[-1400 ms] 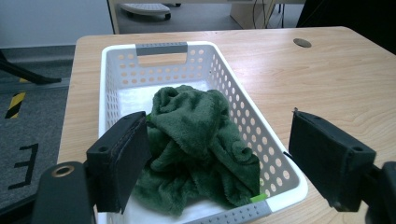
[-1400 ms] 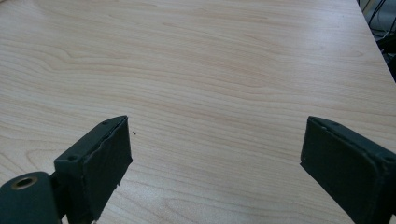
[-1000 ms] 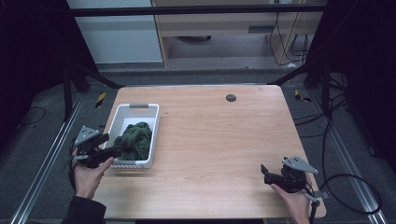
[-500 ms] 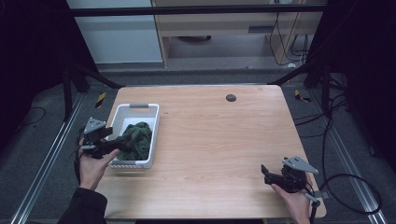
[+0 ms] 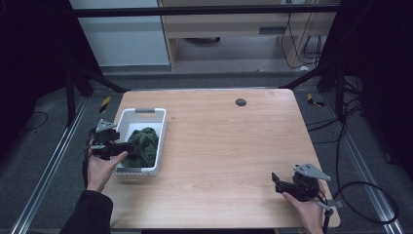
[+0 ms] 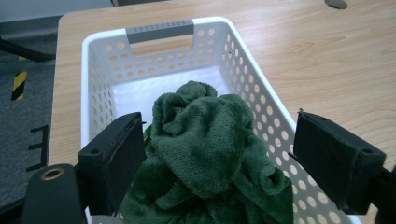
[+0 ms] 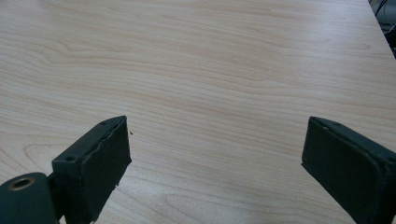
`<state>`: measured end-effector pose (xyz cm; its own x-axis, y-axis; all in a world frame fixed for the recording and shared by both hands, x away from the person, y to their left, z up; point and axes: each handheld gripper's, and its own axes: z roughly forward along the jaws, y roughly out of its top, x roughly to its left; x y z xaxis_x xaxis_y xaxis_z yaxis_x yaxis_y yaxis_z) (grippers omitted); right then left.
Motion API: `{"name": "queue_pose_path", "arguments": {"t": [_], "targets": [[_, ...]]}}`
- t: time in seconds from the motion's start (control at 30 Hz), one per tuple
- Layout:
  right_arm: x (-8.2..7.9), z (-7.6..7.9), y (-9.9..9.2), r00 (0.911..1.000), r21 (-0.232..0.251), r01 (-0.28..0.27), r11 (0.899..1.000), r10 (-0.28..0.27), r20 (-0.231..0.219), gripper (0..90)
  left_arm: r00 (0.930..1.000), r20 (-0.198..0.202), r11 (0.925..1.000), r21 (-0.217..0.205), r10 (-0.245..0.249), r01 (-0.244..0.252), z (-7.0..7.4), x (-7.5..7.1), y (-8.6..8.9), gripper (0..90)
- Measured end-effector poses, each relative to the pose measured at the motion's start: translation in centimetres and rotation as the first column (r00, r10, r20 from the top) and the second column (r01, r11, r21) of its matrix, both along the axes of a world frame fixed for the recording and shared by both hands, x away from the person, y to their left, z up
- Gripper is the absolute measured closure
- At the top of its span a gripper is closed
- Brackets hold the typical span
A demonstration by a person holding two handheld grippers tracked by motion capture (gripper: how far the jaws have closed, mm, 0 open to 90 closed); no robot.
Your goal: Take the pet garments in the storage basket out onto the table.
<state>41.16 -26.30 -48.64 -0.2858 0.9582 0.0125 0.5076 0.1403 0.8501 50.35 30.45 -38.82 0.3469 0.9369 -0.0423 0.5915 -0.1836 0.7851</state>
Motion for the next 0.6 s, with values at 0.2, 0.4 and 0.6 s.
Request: {"name": "queue_pose_path", "arguments": {"t": [0.2, 0.4, 0.6], "targets": [[0.1, -0.2, 0.0, 0.9999, 0.000, -0.003, 1.000, 0.003, -0.013, 7.7, 0.9995, -0.030, 1.0000, 0.008, 0.001, -0.001, -0.8, 0.7, -0.2, 14.9], [0.2, -0.2, 0.1, 0.9998, 0.003, -0.008, 1.000, 0.008, -0.020, 7.4, 0.9989, -0.046, 0.9999, 0.015, 0.001, 0.000, -1.1, 1.3, -0.3, 14.3], [0.2, -0.2, 0.1, 0.9995, 0.005, -0.009, 1.000, 0.009, -0.032, 7.0, 0.9972, -0.075, 0.9991, 0.042, -0.001, 0.004, -1.4, 2.1, -0.7, 12.6]]}}
